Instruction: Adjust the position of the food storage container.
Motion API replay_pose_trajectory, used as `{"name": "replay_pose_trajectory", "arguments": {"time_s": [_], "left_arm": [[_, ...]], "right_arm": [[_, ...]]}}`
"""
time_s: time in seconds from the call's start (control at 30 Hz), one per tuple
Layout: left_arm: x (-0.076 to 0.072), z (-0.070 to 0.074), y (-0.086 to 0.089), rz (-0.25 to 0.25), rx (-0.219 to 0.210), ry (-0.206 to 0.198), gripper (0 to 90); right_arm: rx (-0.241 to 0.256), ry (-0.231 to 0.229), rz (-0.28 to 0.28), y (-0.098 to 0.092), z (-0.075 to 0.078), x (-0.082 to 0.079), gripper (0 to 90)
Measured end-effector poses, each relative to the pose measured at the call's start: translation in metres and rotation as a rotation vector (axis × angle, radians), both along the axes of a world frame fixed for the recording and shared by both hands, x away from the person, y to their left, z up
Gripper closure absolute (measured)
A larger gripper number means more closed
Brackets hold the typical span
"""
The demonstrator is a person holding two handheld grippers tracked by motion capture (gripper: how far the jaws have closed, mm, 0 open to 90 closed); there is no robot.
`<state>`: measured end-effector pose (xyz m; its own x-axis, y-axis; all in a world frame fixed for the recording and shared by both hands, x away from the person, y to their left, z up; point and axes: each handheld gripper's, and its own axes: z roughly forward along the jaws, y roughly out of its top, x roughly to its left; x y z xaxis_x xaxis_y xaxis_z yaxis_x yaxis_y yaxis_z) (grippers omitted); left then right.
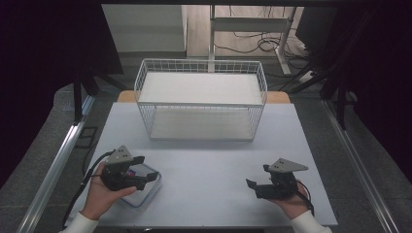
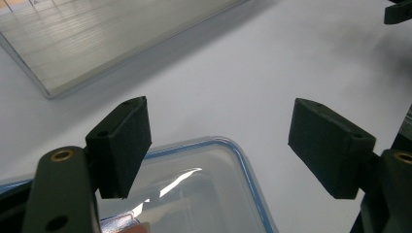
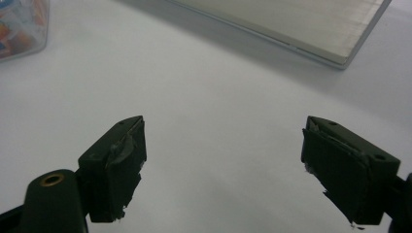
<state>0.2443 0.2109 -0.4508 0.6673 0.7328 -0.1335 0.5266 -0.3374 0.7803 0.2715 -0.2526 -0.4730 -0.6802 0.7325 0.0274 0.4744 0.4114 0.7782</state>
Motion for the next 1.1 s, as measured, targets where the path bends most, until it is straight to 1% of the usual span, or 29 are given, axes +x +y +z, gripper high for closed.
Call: {"name": "replay_pose_trajectory", "arguments": {"time_s": [0.07, 0.2, 0.3, 0.43, 0.47, 0.53, 0.63, 0.67, 0.77, 0.9, 1.1], "left_arm": [[0.0, -0.001, 0.0, -0.001, 0.005, 0.003, 22.7], [-0.002, 0.0, 0.001, -0.001, 0.0, -0.002, 22.7], [-0.006, 0.001, 0.004, -0.003, -0.002, -0.013, 22.7], [-0.01, 0.002, 0.006, -0.004, -0.003, -0.011, 25.0], [-0.013, 0.004, 0.007, -0.011, -0.016, -0.016, 25.4], [-0.015, 0.005, 0.009, -0.01, -0.017, -0.019, 25.4], [-0.015, 0.006, 0.01, 0.0, -0.012, -0.021, 25.4], [-0.014, 0.006, 0.011, 0.005, -0.012, -0.019, 25.4], [-0.012, 0.005, 0.01, 0.006, -0.004, -0.017, 25.4], [-0.01, 0.002, 0.007, 0.003, 0.014, -0.012, 25.3], [-0.011, 0.001, 0.006, 0.014, 0.017, -0.012, 25.2]], "right_arm": [[-0.005, 0.001, 0.002, -0.002, 0.0, 0.001, 17.7], [0.008, -0.007, 0.0, -0.001, 0.003, 0.004, 18.5], [-0.002, -0.015, 0.007, 0.002, 0.005, 0.004, 19.2], [-0.017, -0.02, 0.009, 0.007, 0.005, 0.001, 19.6], [-0.016, -0.02, 0.008, 0.008, 0.006, 0.0, 19.6], [-0.021, -0.024, 0.011, 0.009, 0.006, 0.001, 19.6], [-0.025, -0.025, 0.003, 0.011, 0.005, 0.002, 19.6], [-0.028, -0.014, -0.003, 0.011, 0.003, 0.003, 19.6], [-0.028, -0.003, -0.006, 0.009, 0.001, 0.005, 19.6], [-0.022, -0.007, -0.008, 0.007, 0.002, 0.006, 19.6], [-0.026, -0.016, -0.011, 0.006, 0.005, 0.003, 19.5]]}}
